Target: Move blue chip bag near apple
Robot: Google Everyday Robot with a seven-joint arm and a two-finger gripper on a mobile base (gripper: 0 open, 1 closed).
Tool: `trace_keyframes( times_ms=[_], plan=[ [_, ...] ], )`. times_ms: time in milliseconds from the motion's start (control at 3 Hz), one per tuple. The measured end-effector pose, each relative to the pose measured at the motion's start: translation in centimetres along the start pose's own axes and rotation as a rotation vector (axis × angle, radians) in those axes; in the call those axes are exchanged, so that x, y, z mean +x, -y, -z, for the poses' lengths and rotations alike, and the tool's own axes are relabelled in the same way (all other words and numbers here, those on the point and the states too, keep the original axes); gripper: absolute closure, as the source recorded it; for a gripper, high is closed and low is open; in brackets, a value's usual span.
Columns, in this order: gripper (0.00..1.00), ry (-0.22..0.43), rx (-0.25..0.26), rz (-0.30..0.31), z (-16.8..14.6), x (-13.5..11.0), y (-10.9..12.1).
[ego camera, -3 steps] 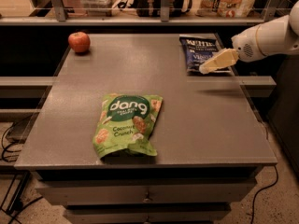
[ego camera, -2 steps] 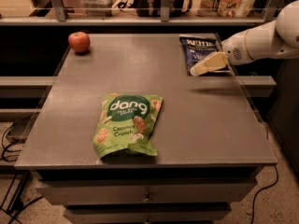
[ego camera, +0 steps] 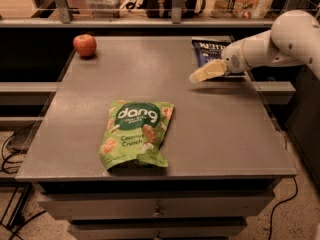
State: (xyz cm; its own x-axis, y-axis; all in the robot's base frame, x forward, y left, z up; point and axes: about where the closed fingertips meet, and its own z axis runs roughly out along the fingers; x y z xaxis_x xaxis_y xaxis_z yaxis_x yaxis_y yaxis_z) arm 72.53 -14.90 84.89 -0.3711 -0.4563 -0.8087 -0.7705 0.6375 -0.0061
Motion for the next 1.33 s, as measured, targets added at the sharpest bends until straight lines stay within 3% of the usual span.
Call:
trace_keyframes(
  times_ms=[333,667,1333],
  plan=[
    [0.00,0.014,-0.013,-0.051,-2.34,0.34,1.26],
    [0.16,0.014,-0.013,-0.051,-2.10,0.01,1.27],
    [0.62,0.014,-0.013,-0.051,-1.73,-0.50,1.27]
  ],
)
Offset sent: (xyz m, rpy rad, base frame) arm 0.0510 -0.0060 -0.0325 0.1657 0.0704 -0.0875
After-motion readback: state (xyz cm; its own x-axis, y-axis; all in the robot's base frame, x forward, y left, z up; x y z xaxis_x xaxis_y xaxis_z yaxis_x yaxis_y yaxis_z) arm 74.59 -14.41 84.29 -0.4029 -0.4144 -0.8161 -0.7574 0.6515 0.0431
